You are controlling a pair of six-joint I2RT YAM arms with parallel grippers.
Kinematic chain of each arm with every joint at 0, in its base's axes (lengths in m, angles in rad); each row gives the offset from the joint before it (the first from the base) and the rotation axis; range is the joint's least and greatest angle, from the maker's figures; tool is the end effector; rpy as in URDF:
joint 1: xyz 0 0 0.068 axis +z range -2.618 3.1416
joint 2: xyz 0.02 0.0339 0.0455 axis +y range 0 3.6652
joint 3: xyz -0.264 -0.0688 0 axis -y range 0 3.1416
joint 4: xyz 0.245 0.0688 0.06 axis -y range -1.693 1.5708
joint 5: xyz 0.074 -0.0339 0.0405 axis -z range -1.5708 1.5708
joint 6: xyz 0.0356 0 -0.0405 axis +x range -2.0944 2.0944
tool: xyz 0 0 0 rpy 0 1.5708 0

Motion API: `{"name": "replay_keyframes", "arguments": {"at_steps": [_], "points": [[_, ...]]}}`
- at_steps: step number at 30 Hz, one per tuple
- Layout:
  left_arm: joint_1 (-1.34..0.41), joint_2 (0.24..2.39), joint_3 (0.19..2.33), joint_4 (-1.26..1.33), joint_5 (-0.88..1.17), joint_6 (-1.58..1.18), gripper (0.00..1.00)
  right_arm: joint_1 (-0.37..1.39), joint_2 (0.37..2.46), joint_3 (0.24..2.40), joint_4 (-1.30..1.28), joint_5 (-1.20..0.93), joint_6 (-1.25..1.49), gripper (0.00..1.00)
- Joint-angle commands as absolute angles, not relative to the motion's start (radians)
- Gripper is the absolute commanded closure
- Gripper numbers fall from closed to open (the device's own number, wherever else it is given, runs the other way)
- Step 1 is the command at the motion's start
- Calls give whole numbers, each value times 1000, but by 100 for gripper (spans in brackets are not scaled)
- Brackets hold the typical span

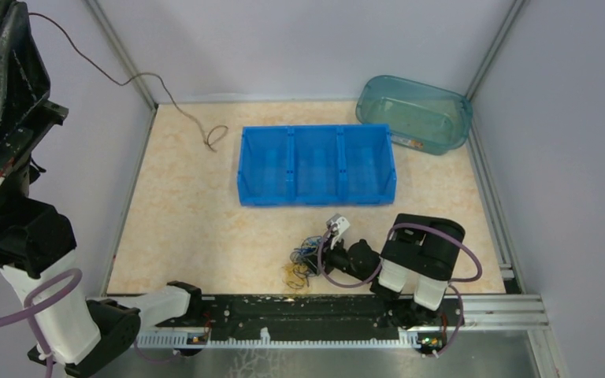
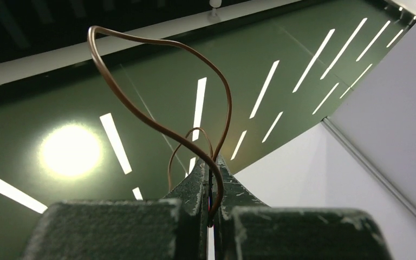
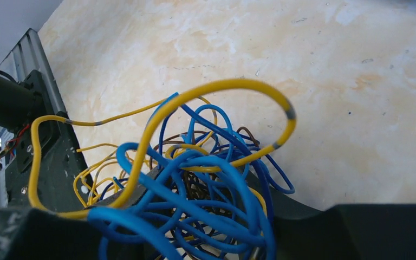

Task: Untangle the cables

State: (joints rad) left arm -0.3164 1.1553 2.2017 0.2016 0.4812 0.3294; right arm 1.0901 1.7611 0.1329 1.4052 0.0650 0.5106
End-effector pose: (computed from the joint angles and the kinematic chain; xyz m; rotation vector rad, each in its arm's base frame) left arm 0.0117 -0.0212 0.6973 0.5527 0.1488 -0.0650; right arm 0.1050 0.1963 0.1005 -0.5031 1.8627 1.0617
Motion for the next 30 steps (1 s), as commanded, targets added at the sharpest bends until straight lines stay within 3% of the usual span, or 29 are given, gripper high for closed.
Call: {"name": "replay_keyframes", "arguments": {"at_steps": [1, 15, 30], "points": [[-289, 1158, 2186, 160, 515, 310, 100, 1099, 1736, 97, 1497, 92, 540, 55], [-279, 1065, 1582, 12, 536, 217, 100, 1098, 1138, 286, 675, 106, 407, 36], [-282, 1226, 1338, 86, 494, 324, 100, 1097, 964, 426, 260, 213, 423, 34]]}}
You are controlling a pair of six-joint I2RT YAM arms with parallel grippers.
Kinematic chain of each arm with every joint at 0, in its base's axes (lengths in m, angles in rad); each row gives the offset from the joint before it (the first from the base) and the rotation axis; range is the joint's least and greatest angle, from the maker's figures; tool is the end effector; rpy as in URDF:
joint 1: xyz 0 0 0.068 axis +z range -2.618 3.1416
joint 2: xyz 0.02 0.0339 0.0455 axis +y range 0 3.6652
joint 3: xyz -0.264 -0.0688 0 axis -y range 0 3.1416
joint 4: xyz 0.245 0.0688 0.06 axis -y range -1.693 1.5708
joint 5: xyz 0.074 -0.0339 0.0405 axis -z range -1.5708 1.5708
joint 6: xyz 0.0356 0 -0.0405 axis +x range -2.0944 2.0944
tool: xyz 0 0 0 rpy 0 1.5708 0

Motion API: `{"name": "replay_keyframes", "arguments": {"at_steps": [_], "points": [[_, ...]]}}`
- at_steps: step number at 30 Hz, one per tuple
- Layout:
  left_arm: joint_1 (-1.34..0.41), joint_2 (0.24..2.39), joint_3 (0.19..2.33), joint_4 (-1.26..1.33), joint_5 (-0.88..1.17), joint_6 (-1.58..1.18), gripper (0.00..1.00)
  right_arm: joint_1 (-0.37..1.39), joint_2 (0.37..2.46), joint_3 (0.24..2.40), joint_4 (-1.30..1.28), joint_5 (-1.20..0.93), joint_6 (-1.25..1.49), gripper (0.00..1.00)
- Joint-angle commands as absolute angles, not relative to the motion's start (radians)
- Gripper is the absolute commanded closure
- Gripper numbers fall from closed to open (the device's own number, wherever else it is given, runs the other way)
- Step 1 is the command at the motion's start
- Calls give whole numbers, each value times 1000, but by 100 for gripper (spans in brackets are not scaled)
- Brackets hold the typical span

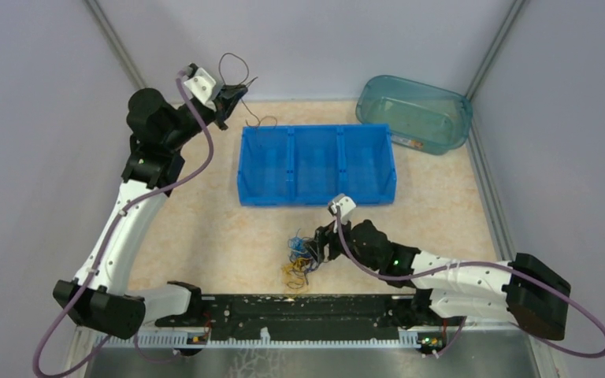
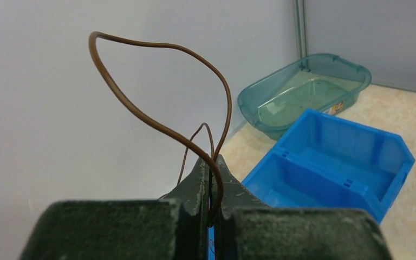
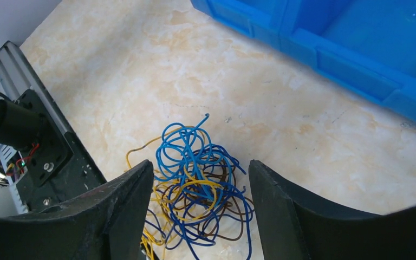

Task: Untangle the cables

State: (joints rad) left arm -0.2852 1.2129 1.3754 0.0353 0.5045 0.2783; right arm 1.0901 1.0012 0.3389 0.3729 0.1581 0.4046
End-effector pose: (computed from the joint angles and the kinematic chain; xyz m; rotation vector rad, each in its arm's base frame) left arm 0.2472 -0.0904 0.4803 0.7786 1.1718 -0.3516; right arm 0.1032 0.1857 0.2013 -0.5468 1.8750 0.8748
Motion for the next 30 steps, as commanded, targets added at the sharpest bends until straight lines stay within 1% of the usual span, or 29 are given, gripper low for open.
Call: {"name": "replay_keyframes", "arguments": {"at_steps": [1, 4, 8, 15, 18, 22, 27, 30], "points": [[-282, 1232, 1322, 90, 491, 330, 100, 1097, 957, 437, 229, 227, 428, 35], [-282, 1247, 1276, 92, 484, 342, 100, 1097, 930, 462, 162, 237, 442, 34], [-282, 1278, 1213, 97, 483, 363, 100, 1097, 908, 487, 98, 199, 452, 32], [-293, 1349, 1190, 77, 504, 334, 100, 1097, 849, 522, -36, 206, 482, 34], [-302, 1360, 1153, 81, 500, 404, 100, 1098, 811, 538, -101, 224, 482, 34], [-310, 1384, 1125, 148, 433, 485, 100, 1097, 792, 570, -166, 224, 463, 35], [-334, 1413, 1136, 68, 469, 565, 100, 1097, 807, 591, -188, 215, 450, 34], [-350, 1453, 1184, -75, 540, 527, 97, 1097, 798, 657, -204, 232, 375, 35]]}}
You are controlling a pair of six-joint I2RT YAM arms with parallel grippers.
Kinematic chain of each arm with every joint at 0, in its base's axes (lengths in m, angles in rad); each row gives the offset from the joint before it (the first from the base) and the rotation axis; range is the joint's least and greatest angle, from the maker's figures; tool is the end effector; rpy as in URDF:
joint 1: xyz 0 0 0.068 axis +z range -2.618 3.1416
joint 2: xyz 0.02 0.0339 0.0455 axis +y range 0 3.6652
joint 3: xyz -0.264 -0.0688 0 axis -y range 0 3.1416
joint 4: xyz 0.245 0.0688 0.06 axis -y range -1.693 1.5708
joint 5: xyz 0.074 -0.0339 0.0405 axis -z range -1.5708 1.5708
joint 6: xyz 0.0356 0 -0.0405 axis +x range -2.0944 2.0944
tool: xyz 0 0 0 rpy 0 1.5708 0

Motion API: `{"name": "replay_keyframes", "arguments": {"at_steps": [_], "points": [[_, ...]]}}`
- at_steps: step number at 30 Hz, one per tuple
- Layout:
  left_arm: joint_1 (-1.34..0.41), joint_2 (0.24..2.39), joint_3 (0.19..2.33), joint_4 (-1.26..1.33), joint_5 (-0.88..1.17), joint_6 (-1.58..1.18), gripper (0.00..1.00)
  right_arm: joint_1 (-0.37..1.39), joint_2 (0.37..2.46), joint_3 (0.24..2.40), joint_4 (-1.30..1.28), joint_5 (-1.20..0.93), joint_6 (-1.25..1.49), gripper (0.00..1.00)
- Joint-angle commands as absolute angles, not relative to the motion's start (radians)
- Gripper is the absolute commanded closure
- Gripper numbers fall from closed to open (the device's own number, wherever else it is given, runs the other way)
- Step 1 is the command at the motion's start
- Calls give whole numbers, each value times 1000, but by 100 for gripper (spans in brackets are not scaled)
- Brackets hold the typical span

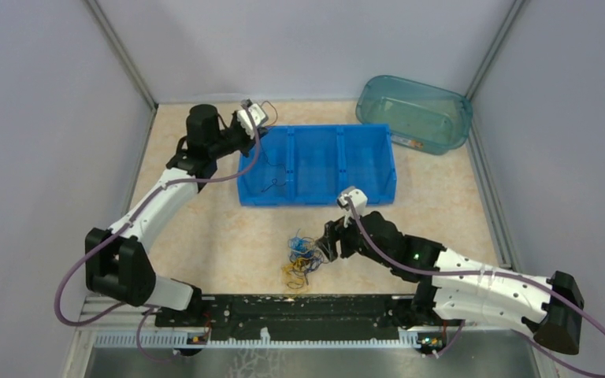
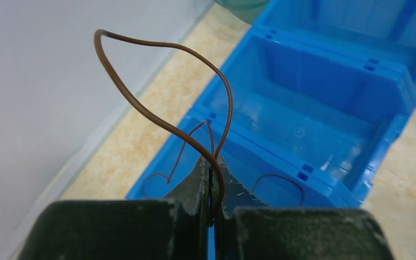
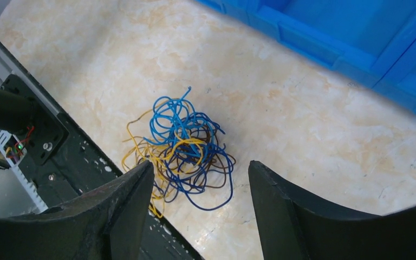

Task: Untangle the cables

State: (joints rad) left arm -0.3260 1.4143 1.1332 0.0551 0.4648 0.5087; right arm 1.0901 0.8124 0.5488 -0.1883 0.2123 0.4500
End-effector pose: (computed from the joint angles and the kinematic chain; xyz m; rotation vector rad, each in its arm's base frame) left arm 0.3113 -0.1221 0.3402 1.0111 1.4666 -0.2854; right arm 0.0938 0.1637 0.2517 -0.5257 2.0296 0.7519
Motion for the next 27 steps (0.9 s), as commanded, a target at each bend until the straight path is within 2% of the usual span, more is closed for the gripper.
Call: {"name": "replay_keyframes", "arguments": {"at_steps": [1, 6, 10, 11, 12, 13, 15, 18, 22, 27], "points": [[-354, 1468, 1194, -113, 552, 506, 96, 1097, 786, 672, -193, 238, 363, 34], [-369, 1497, 1176, -180, 561, 473, 94, 1086, 775, 684, -154, 256, 351, 32], [-371, 1505, 1134, -135, 428, 533, 95, 1080, 799, 673, -131, 238, 362, 32], [-371, 1513, 1130, -134, 396, 552, 89, 1079, 800, 666, -118, 232, 365, 32], [-370, 1522, 1129, -132, 362, 572, 74, 1077, 801, 657, -105, 223, 368, 32], [-371, 1532, 1129, -130, 331, 583, 66, 1076, 802, 646, -88, 213, 368, 31], [-370, 1550, 1151, -144, 264, 593, 55, 1074, 807, 621, -58, 187, 372, 30], [-371, 1555, 1217, -224, 264, 604, 23, 1065, 815, 583, -19, 143, 389, 30], [-369, 1489, 1267, -318, 342, 585, 9, 1023, 833, 548, 1, 57, 413, 30], [-369, 1384, 1289, -433, 431, 565, 4, 978, 851, 524, 30, -80, 410, 33]]}}
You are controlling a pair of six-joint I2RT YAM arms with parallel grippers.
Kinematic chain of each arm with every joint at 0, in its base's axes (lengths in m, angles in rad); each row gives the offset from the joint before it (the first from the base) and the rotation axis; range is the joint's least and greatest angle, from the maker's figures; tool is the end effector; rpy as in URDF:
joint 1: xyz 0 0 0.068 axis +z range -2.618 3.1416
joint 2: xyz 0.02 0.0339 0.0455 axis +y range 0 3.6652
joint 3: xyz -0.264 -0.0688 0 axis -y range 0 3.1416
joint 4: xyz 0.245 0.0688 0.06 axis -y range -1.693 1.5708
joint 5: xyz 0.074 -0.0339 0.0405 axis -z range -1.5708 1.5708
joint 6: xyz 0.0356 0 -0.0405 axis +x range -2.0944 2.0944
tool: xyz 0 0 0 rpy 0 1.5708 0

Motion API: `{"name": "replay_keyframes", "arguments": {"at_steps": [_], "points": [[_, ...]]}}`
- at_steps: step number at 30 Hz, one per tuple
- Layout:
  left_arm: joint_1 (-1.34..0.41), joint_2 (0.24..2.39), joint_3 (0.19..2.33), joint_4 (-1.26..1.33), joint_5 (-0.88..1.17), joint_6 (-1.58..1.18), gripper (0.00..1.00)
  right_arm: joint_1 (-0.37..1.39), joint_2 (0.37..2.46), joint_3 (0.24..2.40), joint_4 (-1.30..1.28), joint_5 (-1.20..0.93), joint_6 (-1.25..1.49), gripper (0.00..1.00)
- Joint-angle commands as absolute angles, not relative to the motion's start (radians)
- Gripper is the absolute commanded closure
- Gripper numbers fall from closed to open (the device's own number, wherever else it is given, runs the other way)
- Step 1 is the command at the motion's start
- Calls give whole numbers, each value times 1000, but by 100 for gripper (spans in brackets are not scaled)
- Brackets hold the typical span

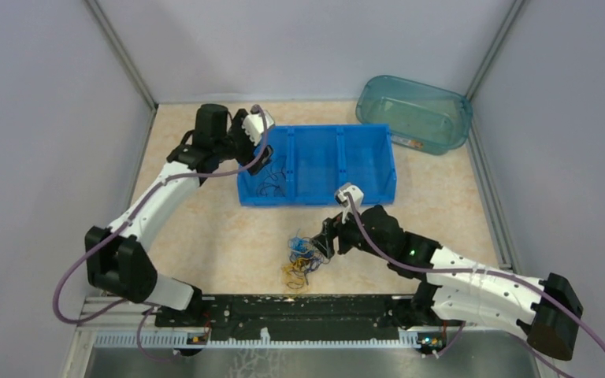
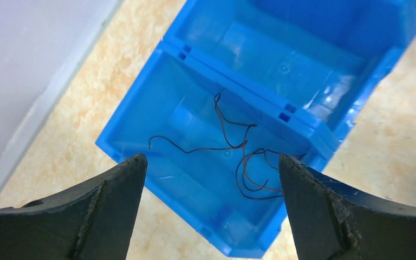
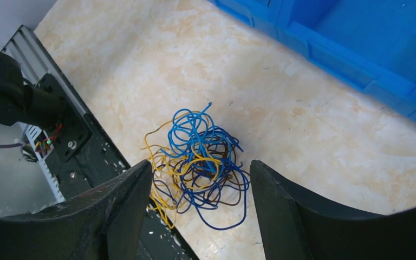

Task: Untangle the cables

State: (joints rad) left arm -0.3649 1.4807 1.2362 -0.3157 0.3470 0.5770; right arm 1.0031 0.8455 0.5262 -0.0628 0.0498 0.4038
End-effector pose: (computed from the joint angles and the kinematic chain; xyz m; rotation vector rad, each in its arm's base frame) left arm 0.3129 -0.1325 0.3182 1.1307 1.7734 -0.2423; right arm 0.1079 0.1660 0.2503 -0.5741 1.9755 0.8602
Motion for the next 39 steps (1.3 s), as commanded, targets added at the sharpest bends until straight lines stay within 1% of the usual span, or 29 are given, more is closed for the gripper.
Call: {"name": "replay_keyframes", "arguments": {"at_steps": [1, 4, 8, 10, 14, 18, 21, 23, 24, 28, 33, 34, 35, 36, 37, 38, 39], "points": [[-370, 1365, 1293, -467, 457, 562, 2, 975, 861, 521, 36, -102, 410, 33], [-370, 1290, 1253, -557, 574, 565, 1, 971, 918, 515, 64, -172, 411, 34], [-371, 1179, 1134, -641, 715, 637, 1, 971, 1007, 513, 126, -217, 417, 39], [-373, 1137, 1088, -704, 770, 694, 3, 972, 1033, 514, 159, -230, 418, 46], [-394, 1055, 979, -755, 835, 779, 6, 968, 1056, 534, 188, -218, 417, 67], [-451, 949, 844, -630, 787, 771, 8, 961, 1053, 552, 225, -196, 435, 82], [-531, 904, 782, -588, 758, 782, 9, 957, 1052, 572, 252, -188, 446, 93], [-576, 884, 754, -521, 725, 737, 10, 957, 1053, 583, 283, -202, 454, 99], [-590, 875, 747, -487, 724, 714, 10, 957, 1055, 588, 302, -221, 457, 100], [-625, 872, 740, -352, 737, 569, 10, 956, 1071, 609, 354, -267, 463, 100], [-683, 942, 770, -371, 782, 491, 11, 956, 1063, 613, 361, -272, 471, 100], [-699, 947, 767, -374, 782, 492, 11, 956, 1048, 609, 348, -266, 469, 98], [-711, 951, 763, -375, 780, 504, 11, 955, 1031, 604, 327, -256, 462, 85], [-722, 949, 757, -375, 773, 523, 11, 953, 1010, 595, 305, -254, 453, 66], [-728, 945, 751, -379, 767, 551, 11, 949, 984, 586, 279, -255, 440, 53], [-734, 938, 742, -390, 765, 586, 11, 946, 960, 578, 245, -252, 426, 44], [-737, 928, 732, -398, 761, 625, 12, 939, 938, 569, 205, -239, 416, 39]]}}
